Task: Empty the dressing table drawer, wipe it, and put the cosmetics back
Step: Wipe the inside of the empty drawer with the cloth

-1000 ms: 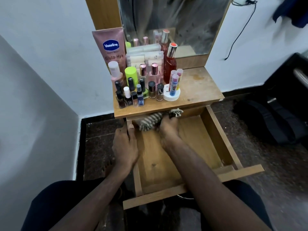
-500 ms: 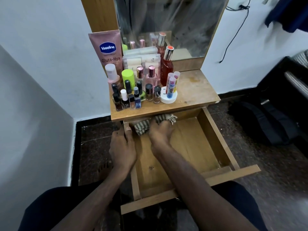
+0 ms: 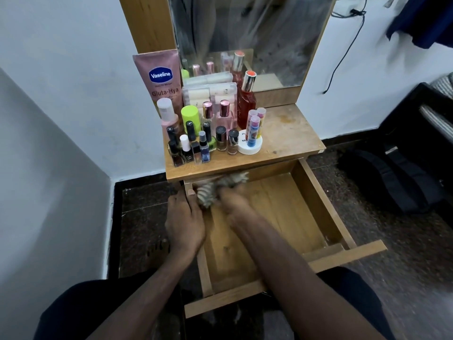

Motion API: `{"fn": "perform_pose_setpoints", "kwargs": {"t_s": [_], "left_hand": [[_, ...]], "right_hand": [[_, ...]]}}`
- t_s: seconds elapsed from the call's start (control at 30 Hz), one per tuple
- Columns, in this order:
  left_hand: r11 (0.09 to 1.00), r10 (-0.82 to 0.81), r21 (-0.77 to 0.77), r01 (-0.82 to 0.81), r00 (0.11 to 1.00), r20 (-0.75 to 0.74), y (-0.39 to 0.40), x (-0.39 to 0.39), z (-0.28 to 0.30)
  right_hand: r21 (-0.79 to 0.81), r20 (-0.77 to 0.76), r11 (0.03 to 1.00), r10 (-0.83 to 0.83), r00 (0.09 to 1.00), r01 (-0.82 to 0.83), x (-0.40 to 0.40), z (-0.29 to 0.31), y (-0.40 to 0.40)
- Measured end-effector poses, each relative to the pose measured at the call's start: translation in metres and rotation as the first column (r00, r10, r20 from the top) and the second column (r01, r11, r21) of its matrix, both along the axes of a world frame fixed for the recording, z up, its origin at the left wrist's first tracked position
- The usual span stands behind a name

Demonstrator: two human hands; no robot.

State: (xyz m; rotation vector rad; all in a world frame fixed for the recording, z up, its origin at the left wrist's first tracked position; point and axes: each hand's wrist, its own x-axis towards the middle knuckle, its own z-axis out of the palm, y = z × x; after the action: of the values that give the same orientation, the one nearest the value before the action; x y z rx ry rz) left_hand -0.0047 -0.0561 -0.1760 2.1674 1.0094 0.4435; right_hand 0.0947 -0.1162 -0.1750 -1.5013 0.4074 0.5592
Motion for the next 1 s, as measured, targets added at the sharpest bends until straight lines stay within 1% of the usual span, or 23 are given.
{"fn": "perform_pose_setpoints", "kwargs": {"t_s": [0.03,0.07,0.1,0.13,0.17,0.2,0.3,0.37,0.4,0.43,0.47,0.53,0.57,0.6,0.67,0.7,0.77,0.8,0.83,0.87,0.9,0.93,1.0], "left_hand": [[1.0,-0.001,0.005,0.001,1.0,-0.003,0.0,0.0,0.001],[1.0,-0.004,0.012,0.004,1.0,-0.005,0.0,-0.001,0.001],[1.0,-0.005,0.015,0.006,1.0,-0.008,0.0,0.0,0.001],[1.0,-0.008,0.017,0.009,1.0,-0.011,0.001,0.0,0.001],[1.0,-0.014,0.022,0.014,1.0,-0.009,0.001,-0.001,0.001],[1.0,-0.02,0.024,0.02,1.0,-0.002,0.001,0.0,0.0],[0.999,-0.031,0.036,0.031,0.999,-0.009,0.003,0.0,-0.001],[0.999,-0.03,0.031,0.031,0.999,-0.016,0.002,-0.002,-0.001],[0.999,-0.028,0.026,0.028,0.999,-0.017,0.001,-0.003,0.0],[0.999,-0.022,0.025,0.023,1.0,-0.02,0.001,-0.003,0.0],[0.999,-0.019,0.028,0.019,1.0,-0.022,0.0,-0.004,0.0],[0.999,-0.013,0.034,0.013,1.0,-0.018,0.0,-0.004,0.0],[0.999,-0.009,0.038,0.009,1.0,-0.013,0.0,-0.004,0.001],[0.999,-0.008,0.043,0.008,1.0,-0.012,0.0,-0.004,0.002],[0.999,-0.013,0.045,0.014,1.0,-0.019,0.001,-0.003,0.002],[0.999,-0.015,0.045,0.016,1.0,-0.021,0.001,-0.003,0.001],[0.999,-0.013,0.042,0.013,1.0,-0.017,0.0,-0.002,0.001],[0.999,-0.006,0.04,0.007,1.0,-0.016,0.0,-0.002,0.001],[0.999,0.0,0.037,0.001,1.0,-0.017,0.0,-0.002,0.001],[0.999,0.003,0.034,-0.002,1.0,-0.022,-0.001,-0.003,0.002],[0.999,0.003,0.033,-0.002,1.0,-0.026,-0.001,-0.003,0.003],[0.999,0.0,0.034,0.001,1.0,-0.027,-0.001,-0.003,0.003],[0.999,-0.004,0.035,0.005,1.0,-0.023,0.0,-0.002,0.002]], "right_hand": [[0.015,-0.003,0.999,0.041,0.999,-0.041,-0.009,-0.003,0.011],[0.021,-0.032,1.0,0.023,0.999,-0.022,-0.011,-0.007,0.018],[0.077,-0.089,0.997,-0.01,0.996,0.017,-0.005,-0.009,0.019],[0.184,-0.158,0.981,-0.038,0.987,0.067,0.002,-0.007,0.015],[0.249,-0.202,0.96,-0.074,0.977,0.124,0.011,-0.006,0.008],[0.249,-0.215,0.951,-0.132,0.968,0.185,0.021,-0.003,-0.003],[0.098,-0.137,0.912,-0.383,0.913,0.397,0.046,0.005,-0.034],[0.017,-0.085,0.899,-0.436,0.896,0.438,0.047,0.011,-0.042],[-0.032,-0.064,0.911,-0.413,0.908,0.412,0.041,0.013,-0.037],[-0.071,-0.057,0.934,-0.355,0.933,0.351,0.03,0.011,-0.026],[-0.062,-0.069,0.96,-0.278,0.958,0.274,0.016,0.009,-0.011],[0.02,-0.104,0.995,-0.097,0.99,0.1,-0.011,0.007,0.014],[0.052,-0.109,0.996,-0.067,0.992,0.073,-0.016,0.009,0.019],[0.086,-0.121,0.991,-0.095,0.988,0.105,-0.014,0.012,0.019],[0.162,-0.156,0.961,-0.198,0.968,0.223,0.0,0.017,0.011],[0.164,-0.147,0.948,-0.248,0.957,0.271,0.007,0.017,0.004],[0.064,-0.037,0.954,-0.29,0.956,0.292,0.01,0.013,-0.003],[0.007,0.027,0.964,-0.267,0.963,0.267,0.003,0.013,-0.002],[-0.038,0.066,0.977,-0.206,0.976,0.209,-0.006,0.012,0.0],[-0.051,0.073,0.99,-0.128,0.989,0.132,-0.016,0.013,0.004],[-0.044,0.045,0.998,-0.052,0.998,0.053,-0.022,0.013,0.007],[-0.021,0.007,1.0,-0.014,1.0,0.014,-0.022,0.01,0.01],[0.014,-0.055,0.999,-0.039,0.998,0.04,-0.011,0.007,0.008]]}}
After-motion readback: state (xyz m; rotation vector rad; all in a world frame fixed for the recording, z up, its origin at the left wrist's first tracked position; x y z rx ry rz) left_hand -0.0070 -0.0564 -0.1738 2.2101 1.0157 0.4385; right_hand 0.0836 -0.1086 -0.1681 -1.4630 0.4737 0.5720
